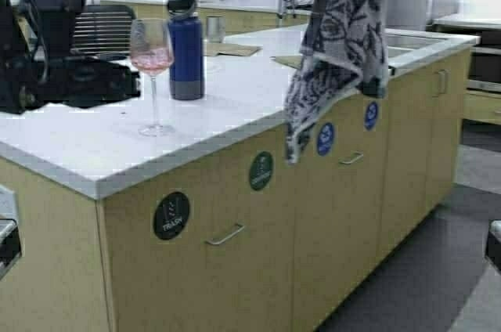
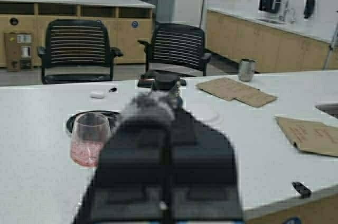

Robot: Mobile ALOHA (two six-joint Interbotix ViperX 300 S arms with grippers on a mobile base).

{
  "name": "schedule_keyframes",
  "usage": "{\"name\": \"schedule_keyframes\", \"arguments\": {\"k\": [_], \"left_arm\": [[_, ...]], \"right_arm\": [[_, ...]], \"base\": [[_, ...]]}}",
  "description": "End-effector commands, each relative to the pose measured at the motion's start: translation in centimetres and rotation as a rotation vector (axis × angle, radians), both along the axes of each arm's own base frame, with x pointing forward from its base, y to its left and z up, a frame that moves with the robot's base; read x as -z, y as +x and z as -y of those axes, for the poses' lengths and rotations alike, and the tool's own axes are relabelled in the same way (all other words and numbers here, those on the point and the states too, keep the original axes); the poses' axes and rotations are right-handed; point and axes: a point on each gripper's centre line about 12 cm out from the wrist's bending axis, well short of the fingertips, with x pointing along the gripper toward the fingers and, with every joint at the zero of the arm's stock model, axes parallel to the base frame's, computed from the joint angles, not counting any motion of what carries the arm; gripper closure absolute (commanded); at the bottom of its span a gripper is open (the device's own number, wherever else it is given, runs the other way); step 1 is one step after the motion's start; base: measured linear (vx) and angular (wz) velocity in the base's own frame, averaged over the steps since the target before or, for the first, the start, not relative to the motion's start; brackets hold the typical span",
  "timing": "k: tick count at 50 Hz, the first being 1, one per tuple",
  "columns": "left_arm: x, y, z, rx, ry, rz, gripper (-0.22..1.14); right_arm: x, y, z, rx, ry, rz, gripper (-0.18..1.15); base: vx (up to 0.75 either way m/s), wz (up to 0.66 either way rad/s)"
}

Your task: Get the cloth and wipe up the spill under the wine glass

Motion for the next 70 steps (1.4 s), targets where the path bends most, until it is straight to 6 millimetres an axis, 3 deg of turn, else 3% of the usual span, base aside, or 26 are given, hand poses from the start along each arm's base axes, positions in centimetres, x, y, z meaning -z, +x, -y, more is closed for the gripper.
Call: {"name": "schedule_keyframes", "arguments": {"k": [1,14,30,70], "left_arm": [[0.6,0.6,0.5,0.022,-0.004,0.016,0.24],[1.8,1.9,2.3,0.09,-0.001,0.056,-0.08],[2.5,3.7,4.6,0.143,-0.019,0.093,-0.08],[5.8,7.0,5.0,0.094,-0.026,0.101,-0.08]], "right_arm": [[-1.0,0.0,-0.1,-0.003,0.018,0.032,0.91],[-0.8,0.0,0.0,0.0,0.011,0.031,0.91],[-1.0,0.5,-0.3,-0.002,0.009,0.028,0.91],[-0.7,0.6,-0.4,-0.003,0.005,0.022,0.91]], "base": [[0.17,0.18],[0.16,0.18],[0.13,0.07],[0.1,-0.02]]}}
